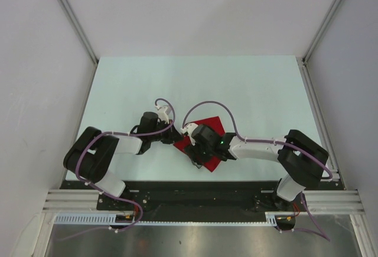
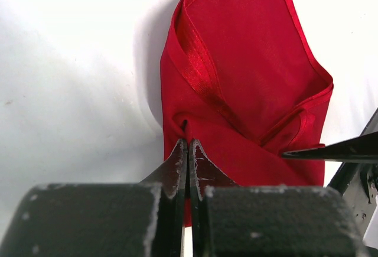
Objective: Fold the napkin, place the utensils inside, and roll it up
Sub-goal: Roll the napkin with the utensil
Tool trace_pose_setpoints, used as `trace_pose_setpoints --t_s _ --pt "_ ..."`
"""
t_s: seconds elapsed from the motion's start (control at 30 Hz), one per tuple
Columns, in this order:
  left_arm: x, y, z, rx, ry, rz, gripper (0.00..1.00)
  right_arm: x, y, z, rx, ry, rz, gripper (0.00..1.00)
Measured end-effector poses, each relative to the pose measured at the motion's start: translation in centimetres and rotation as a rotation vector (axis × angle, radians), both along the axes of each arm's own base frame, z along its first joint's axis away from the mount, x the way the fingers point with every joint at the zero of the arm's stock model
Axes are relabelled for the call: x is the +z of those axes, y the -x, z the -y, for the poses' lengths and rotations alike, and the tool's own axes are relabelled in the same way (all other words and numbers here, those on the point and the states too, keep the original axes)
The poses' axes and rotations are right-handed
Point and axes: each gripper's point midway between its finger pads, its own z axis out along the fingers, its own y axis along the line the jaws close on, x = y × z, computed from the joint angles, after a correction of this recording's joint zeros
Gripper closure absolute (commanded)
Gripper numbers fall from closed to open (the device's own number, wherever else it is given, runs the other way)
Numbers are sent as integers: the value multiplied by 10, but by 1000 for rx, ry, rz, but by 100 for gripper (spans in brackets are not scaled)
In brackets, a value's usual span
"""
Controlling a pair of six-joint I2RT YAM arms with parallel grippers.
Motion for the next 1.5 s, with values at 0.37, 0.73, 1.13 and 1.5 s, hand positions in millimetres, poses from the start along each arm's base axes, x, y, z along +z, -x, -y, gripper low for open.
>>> trace_pose_setpoints --t_s 0.37,0.73,1.13,1.5 --pt "-1 0 0 -2 -5 2 100 -14 -7 1 -54 74 10 74" --pt "-3 -1 -3 0 -28 6 58 -15 1 -5 -54 -8 -129 81" --pt "23 -10 -18 66 -75 116 40 -14 7 -8 -7 -235 -400 80" --pt "24 -5 -18 56 -68 127 37 -17 10 5 18 -419 -670 80"
